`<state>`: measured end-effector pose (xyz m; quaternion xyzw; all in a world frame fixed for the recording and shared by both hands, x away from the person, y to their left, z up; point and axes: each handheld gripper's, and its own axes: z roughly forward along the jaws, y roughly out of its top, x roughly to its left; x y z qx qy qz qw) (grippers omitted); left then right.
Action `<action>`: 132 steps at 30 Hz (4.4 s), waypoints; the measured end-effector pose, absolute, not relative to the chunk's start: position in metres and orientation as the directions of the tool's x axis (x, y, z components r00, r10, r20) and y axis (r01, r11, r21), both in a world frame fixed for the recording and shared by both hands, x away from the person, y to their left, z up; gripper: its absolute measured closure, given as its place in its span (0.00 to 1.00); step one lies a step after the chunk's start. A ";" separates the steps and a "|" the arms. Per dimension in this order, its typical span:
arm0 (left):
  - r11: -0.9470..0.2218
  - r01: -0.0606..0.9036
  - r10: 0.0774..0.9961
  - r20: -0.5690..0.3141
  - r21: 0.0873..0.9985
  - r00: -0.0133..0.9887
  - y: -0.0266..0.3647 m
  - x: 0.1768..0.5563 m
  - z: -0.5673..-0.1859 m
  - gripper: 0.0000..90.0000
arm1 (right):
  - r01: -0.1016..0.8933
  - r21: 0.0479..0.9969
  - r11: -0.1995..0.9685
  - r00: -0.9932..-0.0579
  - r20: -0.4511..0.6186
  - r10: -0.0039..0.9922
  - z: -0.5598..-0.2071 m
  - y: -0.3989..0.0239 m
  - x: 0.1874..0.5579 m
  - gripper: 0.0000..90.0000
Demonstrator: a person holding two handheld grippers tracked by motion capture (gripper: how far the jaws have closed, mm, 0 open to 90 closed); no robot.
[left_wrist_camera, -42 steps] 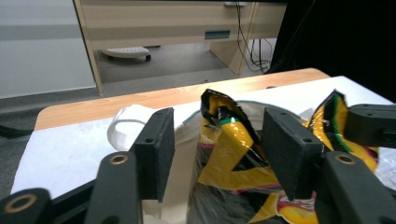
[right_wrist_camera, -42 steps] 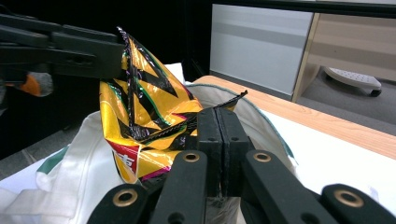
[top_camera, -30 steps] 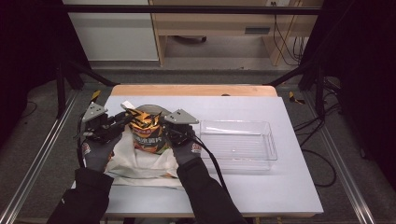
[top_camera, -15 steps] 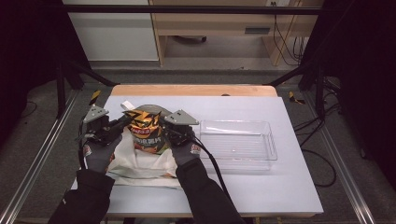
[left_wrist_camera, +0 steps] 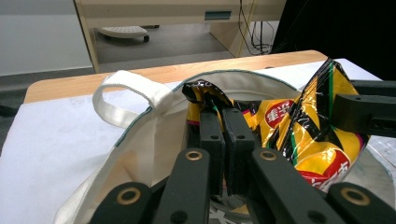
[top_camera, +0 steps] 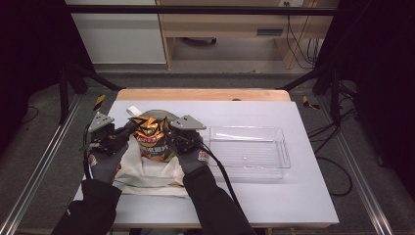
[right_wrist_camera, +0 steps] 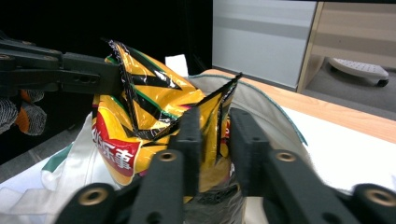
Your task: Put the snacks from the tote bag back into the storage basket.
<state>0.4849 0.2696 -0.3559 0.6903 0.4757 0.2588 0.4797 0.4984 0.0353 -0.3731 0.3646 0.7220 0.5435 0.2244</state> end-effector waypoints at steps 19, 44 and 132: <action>-0.058 0.390 0.896 -0.124 0.919 0.427 0.276 0.473 -0.344 0.98 | 0.289 0.952 0.099 -0.657 0.122 0.744 -0.360 0.033 0.496 1.00; -0.012 0.296 0.886 -0.127 0.955 0.446 0.276 0.444 -0.303 0.99 | 0.219 0.973 0.068 -0.697 0.107 0.709 -0.314 0.027 0.482 1.00; -0.046 0.205 0.765 -0.098 0.978 0.636 0.101 0.460 -0.263 0.99 | 0.147 0.989 0.024 -0.531 0.058 0.845 -0.267 -0.149 0.451 1.00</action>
